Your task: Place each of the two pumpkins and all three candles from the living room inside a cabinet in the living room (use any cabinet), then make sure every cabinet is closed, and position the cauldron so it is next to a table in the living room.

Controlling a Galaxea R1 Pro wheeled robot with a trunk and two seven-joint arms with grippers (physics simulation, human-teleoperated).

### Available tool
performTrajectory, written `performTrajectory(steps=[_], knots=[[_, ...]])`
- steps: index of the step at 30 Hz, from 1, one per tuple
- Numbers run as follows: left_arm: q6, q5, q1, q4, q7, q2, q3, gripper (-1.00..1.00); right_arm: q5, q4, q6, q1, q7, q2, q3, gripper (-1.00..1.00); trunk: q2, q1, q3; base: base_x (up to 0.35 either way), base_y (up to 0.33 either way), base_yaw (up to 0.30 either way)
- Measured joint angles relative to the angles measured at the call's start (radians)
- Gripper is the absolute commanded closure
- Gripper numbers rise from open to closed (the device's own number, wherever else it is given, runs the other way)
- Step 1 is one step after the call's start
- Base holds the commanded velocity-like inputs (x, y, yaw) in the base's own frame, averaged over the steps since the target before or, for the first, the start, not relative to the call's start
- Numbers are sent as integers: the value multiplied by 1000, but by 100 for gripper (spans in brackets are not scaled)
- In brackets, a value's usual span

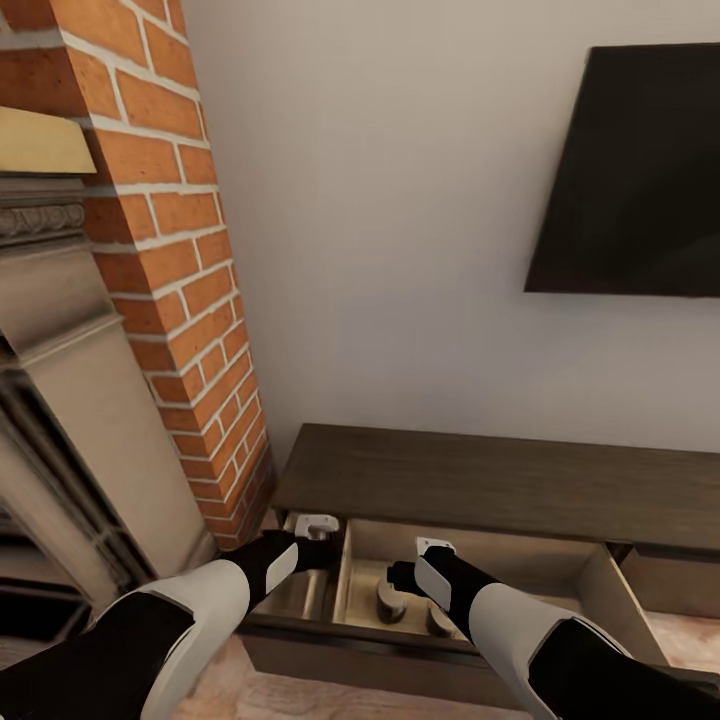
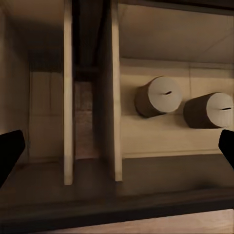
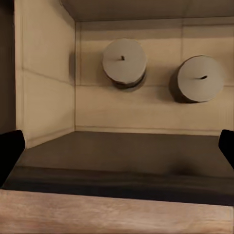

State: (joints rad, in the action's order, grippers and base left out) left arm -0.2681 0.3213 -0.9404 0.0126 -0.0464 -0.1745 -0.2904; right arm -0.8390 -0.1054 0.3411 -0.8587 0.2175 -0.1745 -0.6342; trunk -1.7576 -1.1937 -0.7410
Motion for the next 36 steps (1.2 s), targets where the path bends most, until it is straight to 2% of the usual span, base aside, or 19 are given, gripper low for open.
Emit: performTrajectory(steps=[5,21,26,36], knots=[[0,-1,0,0,0,0,0,-100,0,1,0,0,0,0,-1,-100,0,0,8,-131,20,0],[7,-2,2,-1,1,0,-2,-100,0,1,0,0,0,0,-2,-100,0,0,34,-276,-104,0],[34,-3,2,-2,1,0,-2,-100,0,1,0,0,0,0,-2,-100,0,0,42,-63,-75,0],[43,-5,9,-2,0,0,-3,-100,0,1,0,0,1,0,-1,-100,0,0,50,-74,-250,0]])
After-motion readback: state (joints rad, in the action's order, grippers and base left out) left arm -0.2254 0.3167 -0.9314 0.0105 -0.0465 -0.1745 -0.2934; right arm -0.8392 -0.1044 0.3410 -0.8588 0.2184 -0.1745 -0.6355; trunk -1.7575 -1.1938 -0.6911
